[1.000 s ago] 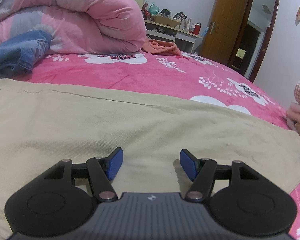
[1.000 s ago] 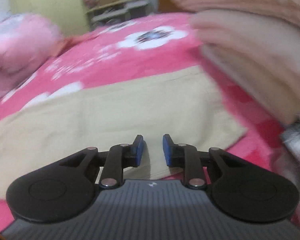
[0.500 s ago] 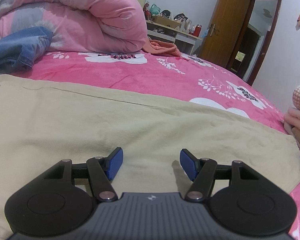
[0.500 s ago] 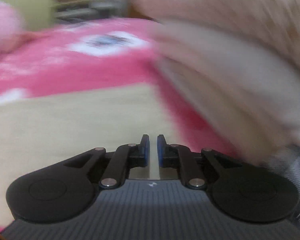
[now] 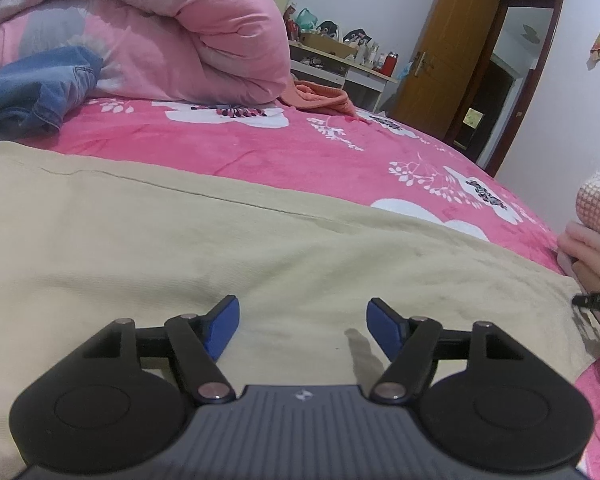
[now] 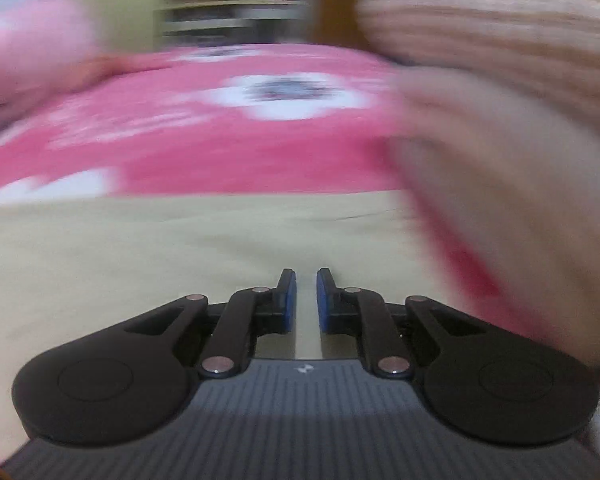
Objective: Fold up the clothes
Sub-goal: 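Open the right tool and release the beige fabric beside the pink checked stack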
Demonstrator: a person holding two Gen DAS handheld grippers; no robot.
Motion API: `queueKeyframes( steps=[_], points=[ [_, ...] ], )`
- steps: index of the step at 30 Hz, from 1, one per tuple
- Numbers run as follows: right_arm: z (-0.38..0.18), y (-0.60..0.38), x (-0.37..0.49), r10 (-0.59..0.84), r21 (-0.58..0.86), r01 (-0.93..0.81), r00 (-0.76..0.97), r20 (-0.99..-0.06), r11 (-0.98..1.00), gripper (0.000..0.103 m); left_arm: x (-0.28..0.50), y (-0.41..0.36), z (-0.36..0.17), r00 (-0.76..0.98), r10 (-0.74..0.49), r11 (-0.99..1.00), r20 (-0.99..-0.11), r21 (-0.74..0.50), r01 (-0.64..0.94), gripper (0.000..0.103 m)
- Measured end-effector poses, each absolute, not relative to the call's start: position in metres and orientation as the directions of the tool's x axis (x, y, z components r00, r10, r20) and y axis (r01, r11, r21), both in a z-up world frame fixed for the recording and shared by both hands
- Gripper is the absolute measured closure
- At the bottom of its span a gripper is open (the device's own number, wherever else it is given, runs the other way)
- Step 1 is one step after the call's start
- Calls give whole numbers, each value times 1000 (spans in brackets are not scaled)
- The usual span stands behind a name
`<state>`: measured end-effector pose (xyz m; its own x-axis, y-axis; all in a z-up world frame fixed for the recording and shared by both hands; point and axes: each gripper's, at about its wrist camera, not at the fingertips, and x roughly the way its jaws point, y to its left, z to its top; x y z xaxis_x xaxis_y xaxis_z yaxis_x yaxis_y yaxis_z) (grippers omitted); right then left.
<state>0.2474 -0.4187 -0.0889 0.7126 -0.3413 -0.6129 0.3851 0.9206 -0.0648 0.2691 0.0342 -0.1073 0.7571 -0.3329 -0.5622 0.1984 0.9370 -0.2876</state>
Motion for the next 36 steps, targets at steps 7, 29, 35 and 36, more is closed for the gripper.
queueKeyframes(
  steps=[7,29,35,36],
  points=[
    [-96,-357,280,60,92,-4,790,-611,996,90,270,36,-108,756,-342,932,-558,-303,198,31],
    [-98,-453,294,-434,-90,489,657,-617,867,95,272,41,-108,754,-357,923,-552,-330,195,31],
    [-88,-411,254,-162,24,224,771,-616,974,90,271,41,-109,754,-357,923,-552,-332,194,31],
    [-93,-411,254,-166,4,219,751,-639,976,89,271,41,-108,753,-359,922,-551,-335,194,31]
  ],
)
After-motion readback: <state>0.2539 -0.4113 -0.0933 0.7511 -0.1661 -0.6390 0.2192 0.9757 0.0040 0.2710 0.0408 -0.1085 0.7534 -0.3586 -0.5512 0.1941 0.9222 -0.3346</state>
